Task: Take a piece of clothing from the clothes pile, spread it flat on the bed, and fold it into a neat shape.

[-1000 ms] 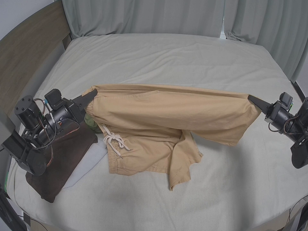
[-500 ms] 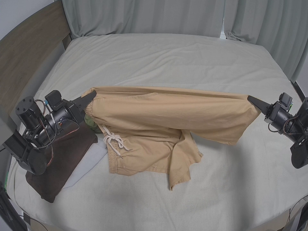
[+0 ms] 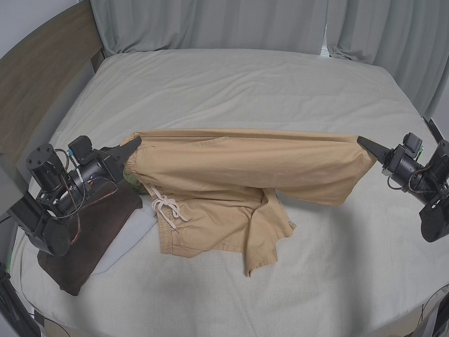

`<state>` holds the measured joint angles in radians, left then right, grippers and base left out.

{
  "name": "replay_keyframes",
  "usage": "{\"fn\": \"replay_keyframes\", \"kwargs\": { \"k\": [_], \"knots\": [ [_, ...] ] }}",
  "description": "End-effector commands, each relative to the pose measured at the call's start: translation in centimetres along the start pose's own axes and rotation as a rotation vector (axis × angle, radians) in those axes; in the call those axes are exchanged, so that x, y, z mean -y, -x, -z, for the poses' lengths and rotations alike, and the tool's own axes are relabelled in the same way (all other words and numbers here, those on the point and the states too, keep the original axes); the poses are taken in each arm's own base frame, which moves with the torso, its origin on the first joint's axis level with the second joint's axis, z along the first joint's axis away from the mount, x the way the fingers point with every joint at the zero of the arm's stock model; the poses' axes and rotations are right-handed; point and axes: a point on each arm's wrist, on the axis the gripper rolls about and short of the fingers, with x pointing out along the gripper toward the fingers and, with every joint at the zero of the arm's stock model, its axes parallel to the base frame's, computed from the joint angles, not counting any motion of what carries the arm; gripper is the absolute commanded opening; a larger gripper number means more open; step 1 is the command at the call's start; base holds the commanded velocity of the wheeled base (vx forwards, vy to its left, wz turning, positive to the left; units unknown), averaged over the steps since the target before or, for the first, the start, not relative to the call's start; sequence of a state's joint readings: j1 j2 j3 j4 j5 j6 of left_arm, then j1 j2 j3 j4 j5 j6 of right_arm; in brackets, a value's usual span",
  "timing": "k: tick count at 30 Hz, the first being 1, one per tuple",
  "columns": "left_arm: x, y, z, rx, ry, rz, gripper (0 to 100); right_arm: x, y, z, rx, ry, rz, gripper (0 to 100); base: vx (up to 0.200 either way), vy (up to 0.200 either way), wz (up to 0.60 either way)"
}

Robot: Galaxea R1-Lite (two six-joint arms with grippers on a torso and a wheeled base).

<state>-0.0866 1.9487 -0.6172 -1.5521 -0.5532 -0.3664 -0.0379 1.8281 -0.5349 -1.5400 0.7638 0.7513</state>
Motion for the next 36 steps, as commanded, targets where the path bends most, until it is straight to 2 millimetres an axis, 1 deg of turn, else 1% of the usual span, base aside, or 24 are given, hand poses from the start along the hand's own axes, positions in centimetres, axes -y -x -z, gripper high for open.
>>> {"fn": "replay_keyframes", "kwargs": {
  "k": [1,6,10,14,19,24,27,32,33,36],
  "knots": [
    [-0.9,-0.8,0.9,-0.009,0.013,-0.012,0,2.1,-1.5,0.3,0.003,-0.009,0.019,0,0.000,0.000,0.00],
    [-1.8,-1.7,1.8,-0.018,0.018,-0.020,0,4.0,-2.8,0.4,0.004,-0.010,0.022,0,0.000,0.000,0.00],
    [-2.5,-2.8,2.3,0.009,0.015,-0.064,0,5.2,-3.7,0.5,0.008,-0.007,0.019,0,0.000,0.000,0.00],
    [-2.8,-3.7,2.3,0.032,0.011,-0.070,0,6.3,-4.5,0.6,0.010,-0.002,0.016,0,0.000,0.000,0.00],
    [-3.3,-4.3,2.4,0.054,0.039,-0.091,0,7.3,-5.4,0.7,0.013,0.004,0.010,0,0.000,0.000,0.00],
    [-3.7,-4.7,3.5,0.037,0.054,-0.098,0,8.2,-6.4,1.2,0.029,0.003,0.025,0,0.000,0.000,0.00],
    [-4.3,-5.0,4.1,0.032,0.058,-0.105,0,9.1,-7.1,1.7,0.038,0.000,0.036,0,0.000,0.000,0.00],
    [-5.1,-5.7,4.9,0.035,0.058,-0.116,0,9.8,-7.7,1.7,0.050,0.008,0.031,0,0.000,0.000,0.00],
    [-5.6,-6.3,5.2,0.052,0.055,-0.130,0,10.1,-8.1,1.5,0.058,0.016,0.026,0,0.000,0.000,0.00],
    [-6.4,-7.1,5.7,0.073,0.051,-0.153,0,10.6,-8.4,1.8,0.056,0.015,0.025,0,0.000,0.000,0.00]
  ]
}}
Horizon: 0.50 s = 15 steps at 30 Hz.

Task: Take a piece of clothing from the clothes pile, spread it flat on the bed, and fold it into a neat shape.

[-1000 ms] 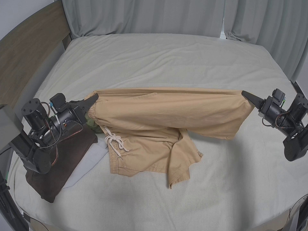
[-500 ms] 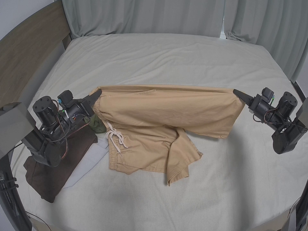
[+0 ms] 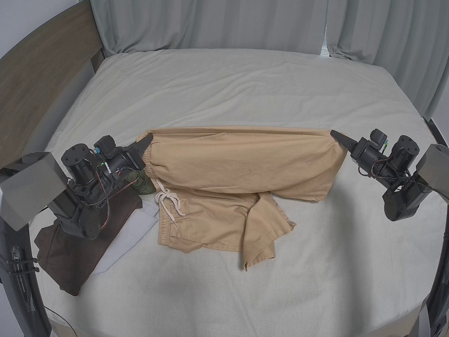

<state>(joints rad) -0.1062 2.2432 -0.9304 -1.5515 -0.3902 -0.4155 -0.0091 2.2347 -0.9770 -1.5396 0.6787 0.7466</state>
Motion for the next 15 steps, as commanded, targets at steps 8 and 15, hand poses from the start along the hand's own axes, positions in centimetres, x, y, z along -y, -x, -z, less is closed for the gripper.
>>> {"fn": "replay_keyframes", "kwargs": {
  "k": [8,15],
  "knots": [
    [-2.2,-2.6,1.9,0.053,0.051,-0.040,0,2.6,-1.8,1.6,0.006,-0.006,0.003,0,0.000,0.000,0.00],
    [-2.8,-3.5,2.3,0.076,0.077,-0.035,0,4.3,-3.3,2.0,0.036,0.015,-0.011,0,0.000,0.000,0.00]
  ]
}}
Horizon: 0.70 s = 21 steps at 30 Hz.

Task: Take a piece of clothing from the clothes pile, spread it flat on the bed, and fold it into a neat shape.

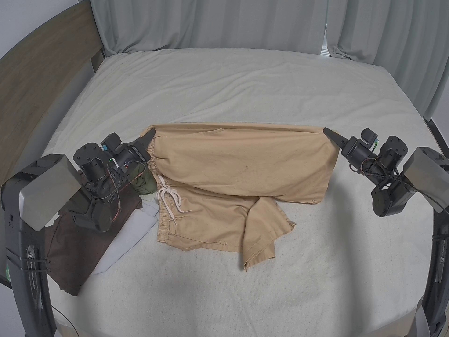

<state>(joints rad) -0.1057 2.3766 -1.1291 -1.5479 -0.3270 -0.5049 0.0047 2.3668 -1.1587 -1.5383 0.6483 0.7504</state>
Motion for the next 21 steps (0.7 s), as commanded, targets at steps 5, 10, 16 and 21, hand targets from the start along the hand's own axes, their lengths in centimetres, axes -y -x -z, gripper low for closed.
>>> {"fn": "replay_keyframes", "kwargs": {
  "k": [5,10,16,21],
  "knots": [
    [-1.5,-1.2,1.8,0.003,0.008,-0.002,0,2.7,-1.6,1.4,0.013,0.010,-0.014,0,0.000,0.000,0.00],
    [-2.0,-1.8,2.0,0.022,0.031,-0.001,0,3.5,-1.8,1.8,0.016,0.011,-0.013,0,0.000,0.000,0.00],
    [-2.0,-2.2,1.8,0.029,0.062,0.006,0,4.3,-2.2,2.2,0.025,0.020,-0.020,0,0.000,0.000,0.00],
    [-2.3,-2.5,2.0,0.034,0.064,0.008,0,4.4,-2.4,1.8,0.038,0.026,-0.028,0,0.000,0.000,0.00]
  ]
}}
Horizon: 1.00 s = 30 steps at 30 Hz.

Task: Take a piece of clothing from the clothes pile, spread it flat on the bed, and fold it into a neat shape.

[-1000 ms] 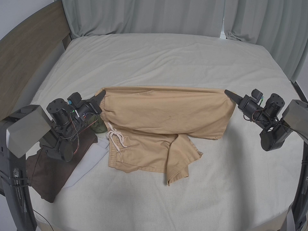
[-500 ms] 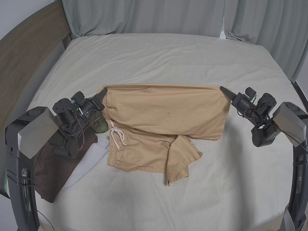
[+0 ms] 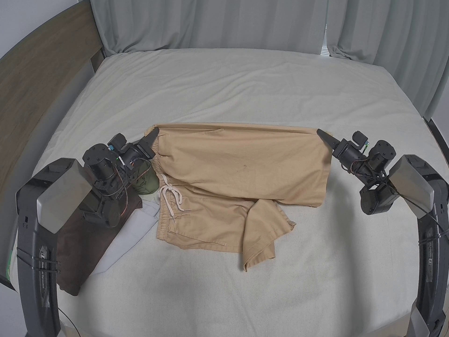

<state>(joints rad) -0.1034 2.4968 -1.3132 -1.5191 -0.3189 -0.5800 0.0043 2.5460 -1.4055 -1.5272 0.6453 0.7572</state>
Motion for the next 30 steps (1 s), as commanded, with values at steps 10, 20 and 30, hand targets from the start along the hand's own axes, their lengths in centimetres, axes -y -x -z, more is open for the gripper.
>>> {"fn": "replay_keyframes", "kwargs": {
  "k": [10,20,30],
  "knots": [
    [-0.5,-0.4,0.5,-0.005,0.003,-0.002,0,0.7,-0.9,-0.4,0.013,-0.001,-0.009,0,0.000,0.000,0.00],
    [-1.0,-0.6,1.0,-0.011,0.005,-0.007,0,1.2,-2.1,-0.8,0.017,0.004,-0.017,0,0.000,0.000,0.00],
    [-1.2,-1.5,0.7,0.002,0.014,-0.003,100,1.5,-2.7,-0.8,0.015,0.003,-0.019,100,0.000,0.000,0.00]
  ]
}}
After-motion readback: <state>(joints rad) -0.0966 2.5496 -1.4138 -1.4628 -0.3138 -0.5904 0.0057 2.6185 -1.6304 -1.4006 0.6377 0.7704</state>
